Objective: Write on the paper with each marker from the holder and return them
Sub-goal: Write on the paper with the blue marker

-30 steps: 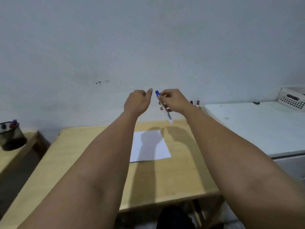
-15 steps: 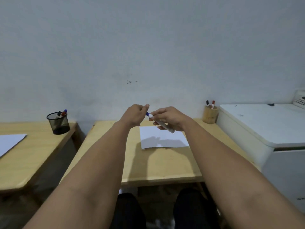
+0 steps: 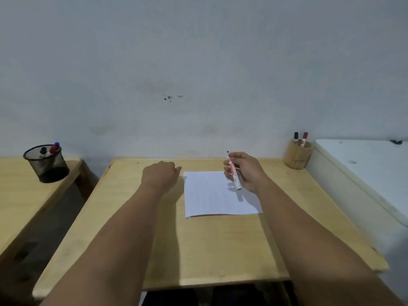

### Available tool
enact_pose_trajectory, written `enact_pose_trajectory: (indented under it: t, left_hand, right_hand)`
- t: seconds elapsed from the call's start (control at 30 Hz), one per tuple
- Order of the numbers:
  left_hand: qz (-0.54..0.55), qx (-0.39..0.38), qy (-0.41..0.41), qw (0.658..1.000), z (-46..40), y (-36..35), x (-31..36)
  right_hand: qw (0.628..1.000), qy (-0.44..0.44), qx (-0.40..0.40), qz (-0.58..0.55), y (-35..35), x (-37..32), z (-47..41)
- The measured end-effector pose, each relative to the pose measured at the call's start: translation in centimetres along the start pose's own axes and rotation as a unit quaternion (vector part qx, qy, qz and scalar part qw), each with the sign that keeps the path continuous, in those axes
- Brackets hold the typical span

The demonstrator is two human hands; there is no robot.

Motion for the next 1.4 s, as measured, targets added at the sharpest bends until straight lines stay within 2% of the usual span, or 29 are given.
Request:
enact_pose_trajectory:
  t: [0.13, 0.27, 0.37, 0.43, 0.5, 0.57, 0.63, 0.7, 0.83, 0.97, 1.13, 1.4]
  left_hand:
    - [-0.03, -0.001, -0.003, 1.0, -1.1, -3.8, -0.5]
    - [-0.005, 0.004, 0.005, 1.0, -1.7, -4.7, -0.8]
    - [0.026, -0.004, 0.035, 0.999, -1.4, -4.6, -1.5]
    - [0.046, 0.016, 0.061, 0.997, -0.7, -3.9, -2.3]
    - [0.064, 0.09, 0.033, 0.993, 0.5, -2.2, -1.9]
    - [0.091, 0.171, -0.045, 0.98, 2.4, -0.8, -0.1]
    - [0.099, 0.2, -0.124, 0.967, 4.0, -0.6, 1.9]
    - [0.084, 0.161, -0.178, 0.967, 4.9, -2.0, 3.6]
    - [0.102, 0.092, -0.191, 0.972, 6.4, -4.1, 5.0]
    - [0.145, 0.081, -0.196, 0.967, 8.3, -4.7, 5.9]
    - [0.179, 0.055, -0.189, 0.964, 8.9, -4.7, 5.4]
    - [0.195, 0.033, -0.217, 0.956, 8.4, -5.0, 4.5]
  right_hand:
    - [0.977, -0.089, -0.053, -0.188, 0.0, 2.8, -3.3]
    - [0.965, -0.09, -0.099, -0.225, -1.2, 3.9, -4.5]
    - [0.961, -0.084, -0.1, -0.242, -1.7, 4.3, -5.0]
    - [0.964, -0.067, -0.091, -0.242, -1.9, 4.1, -5.3]
    - [0.974, -0.044, -0.068, -0.211, -2.0, 3.5, -5.1]
    - [0.987, -0.029, -0.039, -0.153, -1.9, 3.1, -4.8]
    - [0.998, -0.016, -0.016, -0.063, -2.1, 3.0, -4.3]
    - [1.0, 0.002, -0.01, 0.016, -2.5, 3.5, -3.6]
    - [0.995, 0.037, -0.009, 0.095, -2.8, 5.9, -1.7]
    - [0.988, 0.083, 0.043, 0.122, -1.5, 6.8, -0.4]
    - [0.983, 0.106, 0.026, 0.147, -4.0, 4.7, -0.5]
    - [0.976, 0.089, 0.046, 0.195, -9.0, 3.4, -3.2]
Point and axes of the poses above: each hand's wrist, its own z-axis away from the middle knuckle, its own y-axis out of the back of the hand, x = y × z, the point moved 10 cm from there along -z, towards the middle knuckle, and after that the axes turned 3 degrees about z, right-handed, at the moved point
